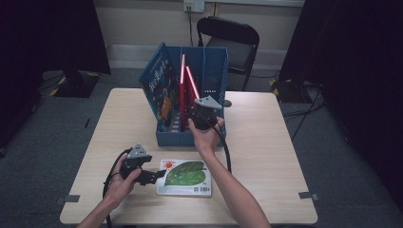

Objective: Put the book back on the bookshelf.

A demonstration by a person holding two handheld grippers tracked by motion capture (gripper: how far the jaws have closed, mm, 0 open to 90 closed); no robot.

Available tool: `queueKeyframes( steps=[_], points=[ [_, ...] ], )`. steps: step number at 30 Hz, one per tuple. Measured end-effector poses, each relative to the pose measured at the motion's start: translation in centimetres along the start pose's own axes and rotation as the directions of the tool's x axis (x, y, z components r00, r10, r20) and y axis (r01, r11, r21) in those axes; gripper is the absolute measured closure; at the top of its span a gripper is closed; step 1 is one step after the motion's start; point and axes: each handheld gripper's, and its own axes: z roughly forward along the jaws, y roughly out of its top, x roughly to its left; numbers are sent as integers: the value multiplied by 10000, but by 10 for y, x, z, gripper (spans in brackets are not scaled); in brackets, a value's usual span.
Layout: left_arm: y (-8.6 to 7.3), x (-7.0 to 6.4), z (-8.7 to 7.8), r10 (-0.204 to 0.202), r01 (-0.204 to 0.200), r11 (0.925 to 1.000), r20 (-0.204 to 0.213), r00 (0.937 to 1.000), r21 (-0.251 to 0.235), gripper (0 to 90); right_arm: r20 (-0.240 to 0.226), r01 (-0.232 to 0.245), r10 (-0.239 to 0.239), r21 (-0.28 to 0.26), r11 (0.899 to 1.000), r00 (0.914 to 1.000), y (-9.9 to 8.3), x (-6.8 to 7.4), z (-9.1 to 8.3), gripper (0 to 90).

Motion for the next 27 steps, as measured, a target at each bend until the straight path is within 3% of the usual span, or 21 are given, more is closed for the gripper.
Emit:
queueKeyframes(
  steps=[3,8,11,15,27],
  points=[
    [0,0,0,-40,40,10000,-47,10000,-65,162,-114,163,-162,43,9999,9998,-5,0,-5,675],
    [0,0,0,-22,22,10000,-59,10000,-16,162,-538,-27,40,239,9997,9985,-13,-6,-12,686],
    [0,0,1,-8,8,10000,-38,10000,1,162,-578,261,-247,237,9994,9980,-17,-6,-16,695],
    [0,0,1,-15,15,10000,-48,10000,33,162,-750,298,-275,300,9991,9968,-22,-6,-21,696],
    [0,-1,2,32,-32,10000,-37,10000,24,162,-933,425,-367,607,9972,9950,-34,-9,-18,713]
  ],
)
